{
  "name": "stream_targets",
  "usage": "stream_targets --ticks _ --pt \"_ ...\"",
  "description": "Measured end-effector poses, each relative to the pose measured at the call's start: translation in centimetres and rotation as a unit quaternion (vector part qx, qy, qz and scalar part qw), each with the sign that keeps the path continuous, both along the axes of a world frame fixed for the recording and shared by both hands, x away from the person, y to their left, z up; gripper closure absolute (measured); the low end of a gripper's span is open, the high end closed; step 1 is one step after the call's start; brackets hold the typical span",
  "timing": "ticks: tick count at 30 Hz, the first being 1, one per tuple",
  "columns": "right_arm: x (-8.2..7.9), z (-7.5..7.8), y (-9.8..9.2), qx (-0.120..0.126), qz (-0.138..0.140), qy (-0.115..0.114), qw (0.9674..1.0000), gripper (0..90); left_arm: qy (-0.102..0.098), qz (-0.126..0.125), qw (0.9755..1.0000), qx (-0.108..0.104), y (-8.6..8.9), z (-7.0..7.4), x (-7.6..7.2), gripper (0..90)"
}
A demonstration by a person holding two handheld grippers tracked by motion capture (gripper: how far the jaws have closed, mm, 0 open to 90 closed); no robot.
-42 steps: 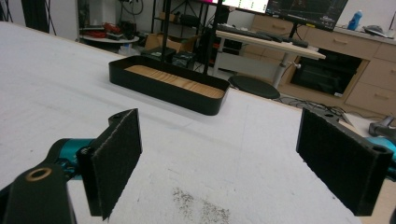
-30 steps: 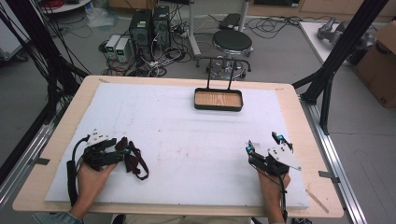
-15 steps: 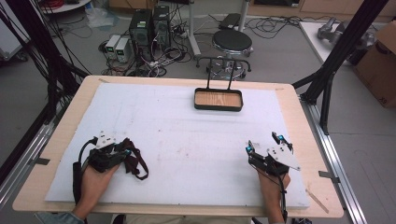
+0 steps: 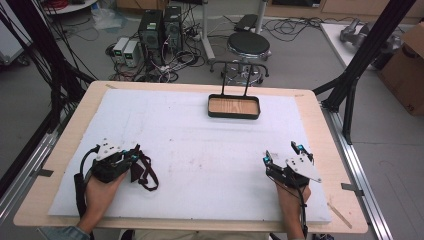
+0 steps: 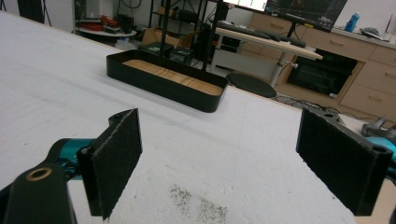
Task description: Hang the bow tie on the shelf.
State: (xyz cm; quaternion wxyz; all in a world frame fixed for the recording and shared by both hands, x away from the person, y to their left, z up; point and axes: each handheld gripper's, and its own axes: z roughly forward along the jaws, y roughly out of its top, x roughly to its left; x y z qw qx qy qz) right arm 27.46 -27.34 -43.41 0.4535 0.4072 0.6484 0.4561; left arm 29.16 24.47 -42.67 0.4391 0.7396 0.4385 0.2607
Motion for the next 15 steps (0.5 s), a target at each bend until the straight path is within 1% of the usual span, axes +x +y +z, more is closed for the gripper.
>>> stream_targets --ticks 1,2,3,4,9,10,11,12,13,14,15 --pt "0.0 0.0 0.0 0.000 0.000 0.000 1.0000 13.4 -0.008 -0.003 1.0000 -0.005 -0.1 0.1 0.0 81.1" --pt "0.0 0.0 0.0 0.000 0.000 0.000 1.0000 13.4 -0.008 -0.003 1.0000 -0.005 -0.1 0.1 0.0 81.1" --pt "0.0 0.0 0.0 0.001 0.000 0.000 1.0000 13.4 -0.012 -0.008 0.9999 -0.007 -0.1 0.3 0.0 81.1" --pt "0.0 0.0 0.0 0.002 0.000 0.000 1.0000 13.4 -0.009 -0.015 0.9998 -0.014 -0.3 0.4 0.2 81.0" --pt "0.1 0.0 0.0 0.004 0.004 -0.001 1.0000 13.4 -0.009 -0.027 0.9993 -0.025 -0.4 1.0 0.9 81.0" --pt "0.1 0.0 -0.1 0.003 0.004 -0.002 1.0000 13.4 -0.017 -0.035 0.9988 -0.031 -0.6 1.4 1.1 81.0" --pt "0.1 0.0 -0.1 0.003 0.004 -0.002 1.0000 13.4 -0.017 -0.035 0.9988 -0.031 -0.6 1.4 1.1 81.0" --pt "0.1 0.0 -0.1 0.006 0.003 0.000 1.0000 13.4 -0.022 -0.042 0.9982 -0.037 -0.8 1.9 1.3 81.0" --pt "0.1 0.0 -0.1 0.004 0.003 0.000 1.0000 13.4 -0.025 -0.049 0.9977 -0.039 -1.0 2.1 1.4 81.0" --pt "0.1 0.0 -0.1 0.004 0.003 0.000 1.0000 13.4 -0.025 -0.049 0.9977 -0.039 -1.0 2.1 1.4 81.0" --pt "0.1 0.0 -0.1 0.005 0.003 0.001 1.0000 13.4 -0.032 -0.054 0.9973 -0.039 -1.3 2.4 1.6 81.0"
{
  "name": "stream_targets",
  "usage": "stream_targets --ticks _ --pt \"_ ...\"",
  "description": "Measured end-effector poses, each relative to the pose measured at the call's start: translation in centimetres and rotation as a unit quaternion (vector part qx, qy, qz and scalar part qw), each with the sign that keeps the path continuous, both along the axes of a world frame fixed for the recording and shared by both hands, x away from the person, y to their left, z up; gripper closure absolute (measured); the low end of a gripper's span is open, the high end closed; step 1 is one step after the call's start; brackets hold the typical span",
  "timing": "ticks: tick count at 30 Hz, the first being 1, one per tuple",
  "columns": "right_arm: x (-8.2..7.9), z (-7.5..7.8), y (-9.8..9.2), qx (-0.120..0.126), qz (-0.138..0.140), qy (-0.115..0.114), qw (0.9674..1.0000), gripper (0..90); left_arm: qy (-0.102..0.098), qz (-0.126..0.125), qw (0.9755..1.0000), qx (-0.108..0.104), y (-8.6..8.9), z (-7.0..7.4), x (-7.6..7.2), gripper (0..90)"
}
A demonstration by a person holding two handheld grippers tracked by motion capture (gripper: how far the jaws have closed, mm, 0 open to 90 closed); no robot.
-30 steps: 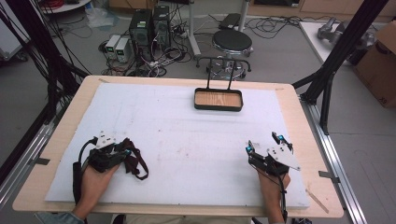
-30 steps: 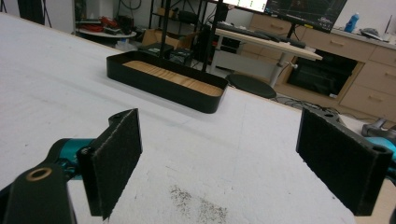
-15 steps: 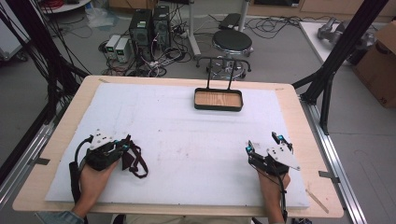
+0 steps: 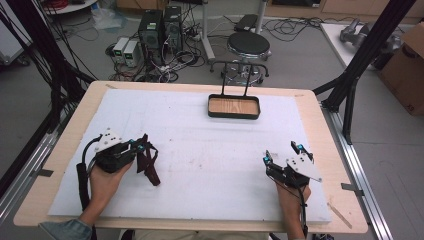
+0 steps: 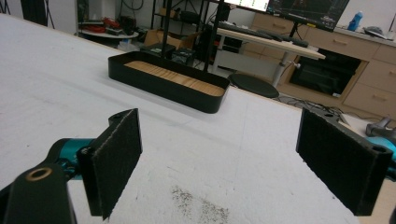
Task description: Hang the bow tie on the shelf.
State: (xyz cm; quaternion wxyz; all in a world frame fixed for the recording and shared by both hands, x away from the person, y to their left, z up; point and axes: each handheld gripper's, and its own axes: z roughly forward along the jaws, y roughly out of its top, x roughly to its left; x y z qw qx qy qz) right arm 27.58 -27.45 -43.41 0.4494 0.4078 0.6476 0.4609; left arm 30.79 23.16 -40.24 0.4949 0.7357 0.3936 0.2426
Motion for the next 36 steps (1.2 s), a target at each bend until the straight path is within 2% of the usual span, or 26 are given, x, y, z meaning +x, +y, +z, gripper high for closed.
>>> stream_targets --ticks 2,5,6,15,19,20,21,23,24,25,26,29,31,33,34,36 --pt "0.0 0.0 0.0 0.001 0.000 -0.002 1.0000 13.4 -0.014 -0.010 0.9998 -0.010 -0.9 0.7 0.7 80.9" --pt "0.0 0.0 0.0 0.001 0.001 -0.002 1.0000 13.4 -0.015 -0.013 0.9998 -0.010 -1.4 1.1 1.2 80.9" --pt "0.0 0.0 -0.1 0.001 0.002 -0.001 1.0000 13.4 -0.019 -0.018 0.9995 -0.019 -2.1 1.5 1.8 80.9" --pt "0.0 0.0 -0.1 0.007 0.003 -0.002 1.0000 13.4 -0.029 -0.057 0.9978 -0.019 -4.7 3.5 4.8 80.9" --pt "0.0 0.0 -0.1 0.010 0.005 -0.002 0.9999 13.4 -0.029 -0.067 0.9972 -0.013 -5.8 4.4 6.5 81.0" --pt "0.0 0.0 -0.2 0.008 0.005 -0.003 0.9999 13.4 -0.031 -0.072 0.9968 -0.012 -6.4 5.0 7.6 81.0" --pt "0.0 0.0 -0.2 0.008 0.005 -0.003 0.9999 13.4 -0.031 -0.072 0.9968 -0.012 -6.4 5.0 7.6 80.9" --pt "0.0 0.0 -0.2 0.012 0.006 0.000 0.9999 13.4 -0.032 -0.079 0.9964 -0.003 -7.2 5.8 8.9 80.9" --pt "0.0 0.0 -0.2 0.012 0.006 -0.002 0.9999 13.4 -0.032 -0.079 0.9964 -0.003 -7.2 5.8 8.9 81.0" --pt "0.0 0.0 -0.2 0.012 0.006 -0.002 0.9999 13.4 -0.034 -0.088 0.9955 -0.003 -7.8 6.3 9.7 80.9" --pt "0.0 0.0 -0.2 0.012 0.005 -0.002 0.9999 13.3 -0.034 -0.088 0.9955 -0.003 -7.8 6.3 9.7 80.9" --pt "-0.1 0.0 -0.2 0.016 0.005 -0.002 0.9999 13.4 -0.038 -0.108 0.9934 0.012 -9.6 7.2 11.4 81.0" --pt "-0.1 0.0 -0.2 0.016 0.005 -0.002 0.9999 13.3 -0.036 -0.113 0.9928 0.015 -10.1 7.3 11.8 81.0" --pt "0.0 0.0 -0.2 0.014 0.006 -0.004 0.9999 13.4 -0.039 -0.126 0.9909 0.029 -11.4 7.6 12.7 81.0" --pt "0.0 0.0 -0.2 0.014 0.006 -0.004 0.9999 13.4 -0.039 -0.126 0.9909 0.029 -11.4 7.6 12.7 81.0" --pt "0.0 0.0 -0.2 0.014 0.008 -0.004 0.9999 13.4 -0.042 -0.136 0.9892 0.034 -12.5 7.9 13.4 81.0"
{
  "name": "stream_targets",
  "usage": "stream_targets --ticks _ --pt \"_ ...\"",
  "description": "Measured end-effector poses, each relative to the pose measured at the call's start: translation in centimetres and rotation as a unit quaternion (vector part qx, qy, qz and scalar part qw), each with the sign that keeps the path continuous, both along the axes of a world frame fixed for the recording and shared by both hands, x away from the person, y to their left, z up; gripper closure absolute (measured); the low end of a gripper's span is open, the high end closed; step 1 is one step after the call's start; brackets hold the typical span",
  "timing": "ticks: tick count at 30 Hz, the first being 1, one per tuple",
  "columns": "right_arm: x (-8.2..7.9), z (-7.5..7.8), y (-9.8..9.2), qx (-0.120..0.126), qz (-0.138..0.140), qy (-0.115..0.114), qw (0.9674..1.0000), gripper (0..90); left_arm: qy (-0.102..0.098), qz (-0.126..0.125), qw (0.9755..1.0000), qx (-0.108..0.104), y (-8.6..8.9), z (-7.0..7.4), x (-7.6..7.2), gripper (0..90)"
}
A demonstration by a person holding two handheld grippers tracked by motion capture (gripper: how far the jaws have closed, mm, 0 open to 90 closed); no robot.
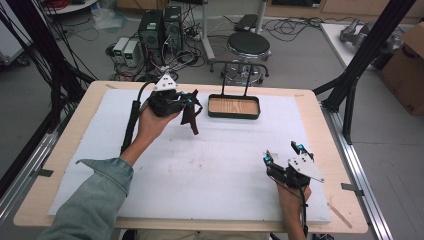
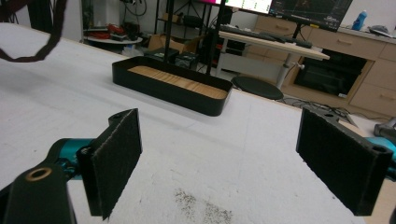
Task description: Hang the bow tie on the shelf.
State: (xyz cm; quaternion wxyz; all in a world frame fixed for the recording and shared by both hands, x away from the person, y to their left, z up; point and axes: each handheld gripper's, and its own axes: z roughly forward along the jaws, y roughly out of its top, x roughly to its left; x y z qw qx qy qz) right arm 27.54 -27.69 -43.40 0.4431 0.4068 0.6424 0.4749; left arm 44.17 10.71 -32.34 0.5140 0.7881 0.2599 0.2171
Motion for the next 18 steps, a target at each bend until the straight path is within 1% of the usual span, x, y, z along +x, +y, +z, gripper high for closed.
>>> stream_targets --ticks 2,3,5,6,7,8,11,13,14,15,16,18 --pt "0.0 0.0 0.0 0.003 0.001 0.001 1.0000 13.4 -0.006 -0.009 0.9999 0.010 -1.0 0.3 0.6 81.0" --pt "0.0 0.0 0.0 0.004 0.001 0.002 1.0000 13.4 -0.013 -0.017 0.9996 0.018 -1.7 0.5 1.0 81.0" --pt "0.0 0.0 0.0 0.004 0.002 0.002 1.0000 13.3 -0.016 -0.020 0.9995 0.017 -2.1 0.7 1.3 81.0" --pt "0.0 0.0 0.0 0.005 0.002 0.002 1.0000 13.4 -0.023 -0.024 0.9993 0.016 -2.7 1.0 1.7 81.0" --pt "0.0 0.0 0.0 0.004 0.002 0.002 1.0000 13.4 -0.023 -0.024 0.9993 0.016 -2.7 1.0 1.7 81.0" --pt "0.0 0.0 0.0 0.006 0.002 0.003 1.0000 13.4 -0.027 -0.023 0.9992 0.019 -3.2 1.5 2.2 81.1" --pt "0.0 0.0 0.0 0.005 0.003 0.003 1.0000 13.3 -0.036 -0.019 0.9990 0.018 -4.0 2.3 3.0 81.1" --pt "0.0 0.0 0.0 0.004 0.004 0.003 1.0000 13.4 -0.042 -0.021 0.9986 0.024 -4.3 2.8 3.5 81.1" --pt "0.0 0.0 0.0 0.005 0.004 0.003 1.0000 13.3 -0.042 -0.021 0.9986 0.024 -4.3 2.8 3.5 81.1" --pt "0.0 0.0 0.0 0.005 0.004 0.002 1.0000 13.4 -0.044 -0.024 0.9985 0.023 -4.7 3.2 4.1 81.1" --pt "0.0 0.0 0.0 0.004 0.005 0.002 1.0000 13.4 -0.044 -0.024 0.9985 0.023 -4.7 3.2 4.1 81.1" --pt "0.0 0.0 0.0 0.003 0.005 0.001 1.0000 13.4 -0.048 -0.028 0.9982 0.024 -5.1 3.7 4.7 81.1"
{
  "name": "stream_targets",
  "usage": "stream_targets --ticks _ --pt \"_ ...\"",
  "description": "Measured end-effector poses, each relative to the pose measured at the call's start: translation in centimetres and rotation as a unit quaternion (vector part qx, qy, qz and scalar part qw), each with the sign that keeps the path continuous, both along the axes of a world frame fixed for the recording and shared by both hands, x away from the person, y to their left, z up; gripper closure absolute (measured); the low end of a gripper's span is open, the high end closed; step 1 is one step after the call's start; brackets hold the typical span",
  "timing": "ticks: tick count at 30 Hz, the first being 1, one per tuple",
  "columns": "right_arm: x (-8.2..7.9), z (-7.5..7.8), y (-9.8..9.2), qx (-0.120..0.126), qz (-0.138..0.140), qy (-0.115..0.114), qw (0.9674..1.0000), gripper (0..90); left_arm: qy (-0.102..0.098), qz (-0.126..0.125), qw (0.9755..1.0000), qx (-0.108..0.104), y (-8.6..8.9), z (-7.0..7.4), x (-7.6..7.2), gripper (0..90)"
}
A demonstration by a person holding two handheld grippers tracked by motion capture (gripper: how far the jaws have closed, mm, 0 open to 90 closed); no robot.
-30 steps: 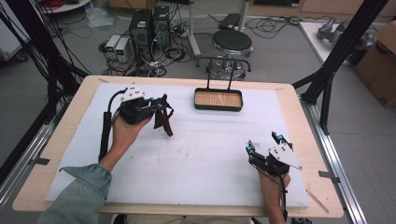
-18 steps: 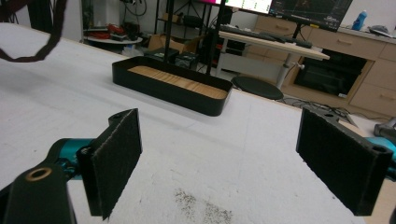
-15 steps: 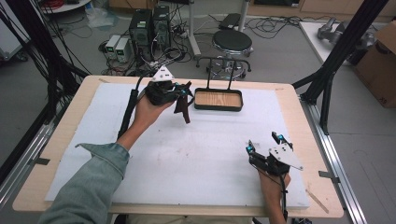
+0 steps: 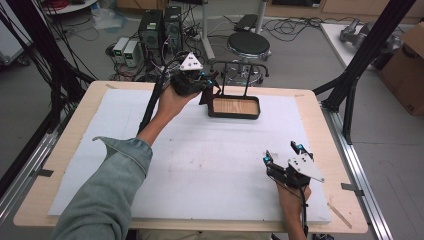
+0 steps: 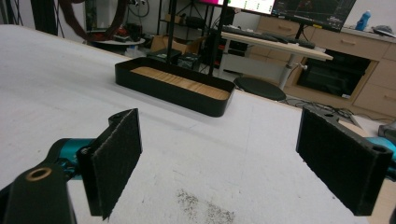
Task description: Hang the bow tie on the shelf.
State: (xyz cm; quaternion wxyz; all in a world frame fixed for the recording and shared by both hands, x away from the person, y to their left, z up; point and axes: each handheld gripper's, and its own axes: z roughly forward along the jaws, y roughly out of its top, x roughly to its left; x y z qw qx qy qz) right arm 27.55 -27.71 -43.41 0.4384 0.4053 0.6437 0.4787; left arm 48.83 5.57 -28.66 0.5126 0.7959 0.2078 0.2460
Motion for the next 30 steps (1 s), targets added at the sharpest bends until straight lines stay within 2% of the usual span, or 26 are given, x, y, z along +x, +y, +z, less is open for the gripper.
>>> stream_targets --ticks 3,5,10,12,13,15,16,22,25,30 --pt "0.0 0.0 0.0 0.002 -0.001 0.001 1.0000 13.4 -0.007 -0.007 0.9999 0.003 -0.4 0.4 0.6 81.1" --pt "0.0 0.0 0.0 0.002 0.000 0.002 1.0000 13.4 -0.016 0.001 0.9999 0.002 -0.5 0.9 1.4 81.1" --pt "0.0 0.0 0.0 -0.001 0.004 0.001 1.0000 13.4 -0.018 0.017 0.9997 -0.009 -0.4 1.7 2.7 81.1" --pt "0.0 -0.1 0.0 0.000 0.005 0.003 1.0000 13.4 -0.021 0.020 0.9996 -0.006 -0.3 1.8 2.8 81.1" --pt "0.0 0.0 0.0 -0.001 0.005 0.001 1.0000 13.4 -0.027 0.031 0.9992 -0.004 -0.3 2.0 3.2 81.1" --pt "0.0 0.0 0.0 -0.001 0.006 0.003 1.0000 13.4 -0.028 0.036 0.9989 -0.003 -0.2 2.0 3.5 81.0" --pt "0.0 -0.1 0.0 0.001 0.007 0.003 1.0000 13.4 -0.029 0.048 0.9984 0.005 -0.2 1.8 3.9 81.0" --pt "0.1 -0.1 0.0 0.000 0.008 0.003 1.0000 13.4 -0.024 0.069 0.9973 0.002 0.5 1.3 4.8 81.0" --pt "0.1 -0.1 0.0 0.000 0.008 0.003 1.0000 13.4 -0.023 0.063 0.9977 -0.005 0.4 1.2 4.9 81.0" --pt "0.1 -0.1 0.0 0.002 0.009 0.004 0.9999 13.4 -0.034 0.064 0.9974 0.001 -0.2 1.0 4.9 80.9"
